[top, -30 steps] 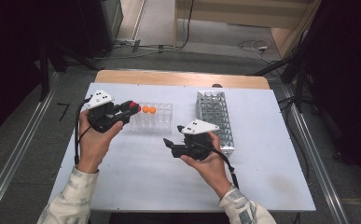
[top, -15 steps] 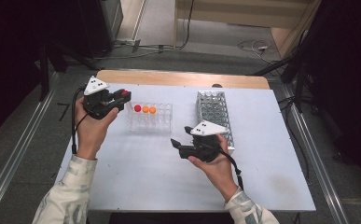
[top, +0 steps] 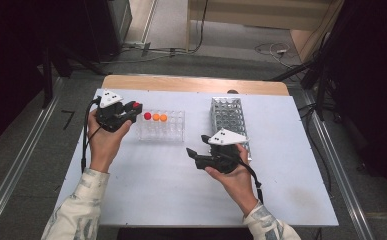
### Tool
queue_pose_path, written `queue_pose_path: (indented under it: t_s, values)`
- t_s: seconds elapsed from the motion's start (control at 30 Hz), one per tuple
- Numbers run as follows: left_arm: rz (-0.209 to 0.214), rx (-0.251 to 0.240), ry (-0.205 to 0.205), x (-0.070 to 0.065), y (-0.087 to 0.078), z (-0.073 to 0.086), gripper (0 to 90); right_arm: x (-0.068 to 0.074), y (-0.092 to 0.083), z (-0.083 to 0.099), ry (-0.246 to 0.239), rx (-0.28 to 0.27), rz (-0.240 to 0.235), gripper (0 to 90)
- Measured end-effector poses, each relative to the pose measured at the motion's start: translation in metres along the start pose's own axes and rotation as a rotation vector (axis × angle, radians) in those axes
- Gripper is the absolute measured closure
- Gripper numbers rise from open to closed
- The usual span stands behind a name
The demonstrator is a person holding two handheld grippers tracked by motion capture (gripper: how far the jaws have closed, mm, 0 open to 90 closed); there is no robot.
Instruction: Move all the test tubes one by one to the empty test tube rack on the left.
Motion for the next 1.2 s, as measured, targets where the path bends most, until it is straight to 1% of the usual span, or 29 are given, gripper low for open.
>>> queue_pose_path:
  t_s: [0.2,0.27,0.3,0.47,0.73,0.87,0.97,1.1,1.2]
  values:
    - [0.004,0.022,-0.013,-0.001,0.007,0.011,69.6,0.000,0.000,0.001,0.001,0.005,0.001,32.2]
    - [0.009,0.021,-0.021,-0.002,0.007,0.011,65.6,0.000,0.000,0.001,0.001,0.003,0.001,32.2]
    - [0.012,0.021,-0.022,-0.002,0.006,0.012,63.9,-0.001,0.000,0.001,0.000,0.002,0.001,32.2]
    - [0.016,0.002,-0.036,-0.002,0.001,0.009,62.2,-0.001,-0.001,0.001,0.005,0.000,0.005,32.2]
    - [0.052,0.011,-0.063,-0.004,-0.008,0.013,54.2,-0.005,-0.003,0.001,0.010,-0.005,0.012,31.4]
    - [0.069,0.020,-0.061,-0.006,-0.013,0.017,45.1,-0.009,-0.004,0.002,0.017,-0.006,0.018,30.7]
    - [0.088,0.018,-0.075,-0.007,-0.018,0.019,39.1,-0.012,-0.006,0.004,0.022,-0.005,0.026,30.3]
    - [0.091,0.024,-0.077,-0.008,-0.023,0.027,30.9,-0.019,-0.012,0.008,0.034,-0.004,0.040,29.9]
    - [0.095,0.029,-0.083,-0.008,-0.027,0.033,27.7,-0.024,-0.017,0.012,0.041,-0.002,0.055,29.7]
Point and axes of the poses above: each handheld gripper's, and its own axes: y roughly forward along the jaws, z roughly out of its underside, x roughly to its left, the point moved 5 cm from there along y, roughly forward along the jaws, and after that the axes turned 10 degrees about -z, right-handed, at the moved point
